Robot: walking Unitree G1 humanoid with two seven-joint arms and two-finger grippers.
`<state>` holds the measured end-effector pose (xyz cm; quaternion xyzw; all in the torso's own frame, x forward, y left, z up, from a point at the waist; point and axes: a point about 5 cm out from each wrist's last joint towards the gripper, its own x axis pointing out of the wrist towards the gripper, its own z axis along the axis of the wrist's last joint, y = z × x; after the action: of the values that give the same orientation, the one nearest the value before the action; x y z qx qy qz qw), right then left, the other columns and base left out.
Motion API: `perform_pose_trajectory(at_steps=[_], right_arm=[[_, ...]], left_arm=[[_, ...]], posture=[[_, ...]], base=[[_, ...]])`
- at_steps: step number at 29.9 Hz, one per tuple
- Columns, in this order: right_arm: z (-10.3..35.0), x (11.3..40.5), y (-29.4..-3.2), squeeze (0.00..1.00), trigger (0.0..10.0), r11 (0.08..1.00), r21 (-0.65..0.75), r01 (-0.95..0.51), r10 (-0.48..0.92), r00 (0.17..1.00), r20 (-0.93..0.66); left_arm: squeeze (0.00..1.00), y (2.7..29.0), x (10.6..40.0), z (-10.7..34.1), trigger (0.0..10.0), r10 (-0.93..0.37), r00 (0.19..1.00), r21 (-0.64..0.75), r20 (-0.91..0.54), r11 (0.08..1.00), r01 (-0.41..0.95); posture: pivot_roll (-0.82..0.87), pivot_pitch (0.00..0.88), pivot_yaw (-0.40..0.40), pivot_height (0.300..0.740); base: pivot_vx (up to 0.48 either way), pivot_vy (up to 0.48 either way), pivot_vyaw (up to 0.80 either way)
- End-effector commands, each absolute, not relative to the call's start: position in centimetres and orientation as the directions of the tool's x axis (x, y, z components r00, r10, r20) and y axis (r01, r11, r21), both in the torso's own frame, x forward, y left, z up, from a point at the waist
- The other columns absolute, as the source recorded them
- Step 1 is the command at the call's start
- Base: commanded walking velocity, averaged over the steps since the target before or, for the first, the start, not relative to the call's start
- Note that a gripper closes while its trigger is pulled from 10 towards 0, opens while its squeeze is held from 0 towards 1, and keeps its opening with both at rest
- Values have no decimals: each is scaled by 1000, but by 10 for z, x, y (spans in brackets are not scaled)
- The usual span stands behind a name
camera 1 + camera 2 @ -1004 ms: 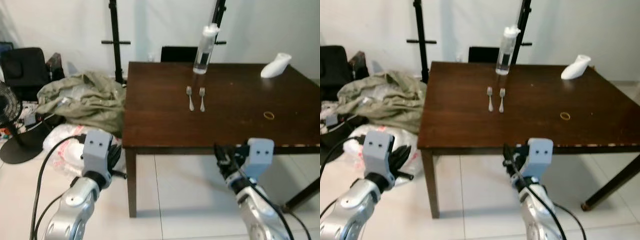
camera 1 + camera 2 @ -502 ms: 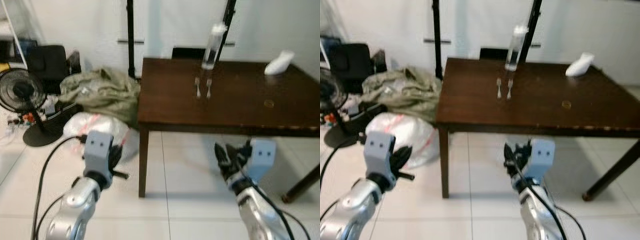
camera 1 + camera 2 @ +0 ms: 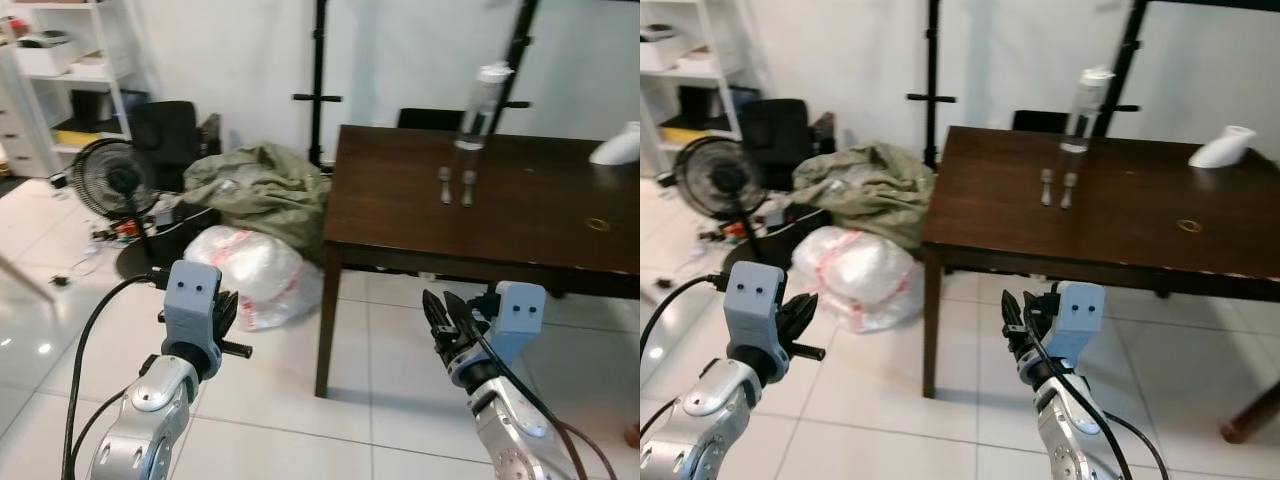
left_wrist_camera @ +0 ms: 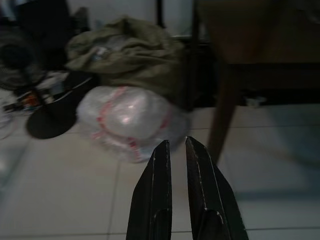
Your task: Setting the table
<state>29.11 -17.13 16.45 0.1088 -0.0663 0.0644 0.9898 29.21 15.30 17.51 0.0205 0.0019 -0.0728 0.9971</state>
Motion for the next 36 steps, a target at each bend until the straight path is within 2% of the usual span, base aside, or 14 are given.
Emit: perform_pose_trajectory(at_steps=[1, 20, 36], right_arm=[[163, 290, -171, 0, 10000, 968, 203, -147, 121, 983, 137], [171, 287, -160, 0, 10000, 946, 215, -241, 199, 959, 200], [170, 287, -159, 0, 10000, 942, 221, -252, 208, 957, 201]], left_arm=[[0, 156, 293, 169, 10000, -124, 991, 45, -42, 991, 126], [0, 159, 295, 165, 10000, -58, 997, 74, -55, 995, 62], [0, 164, 296, 156, 10000, 22, 995, 97, -98, 995, -13]], posture=[[69, 53, 50, 740], [73, 47, 54, 740], [76, 41, 58, 740]], base=[[0, 0, 788], [0, 0, 788], [0, 0, 784]])
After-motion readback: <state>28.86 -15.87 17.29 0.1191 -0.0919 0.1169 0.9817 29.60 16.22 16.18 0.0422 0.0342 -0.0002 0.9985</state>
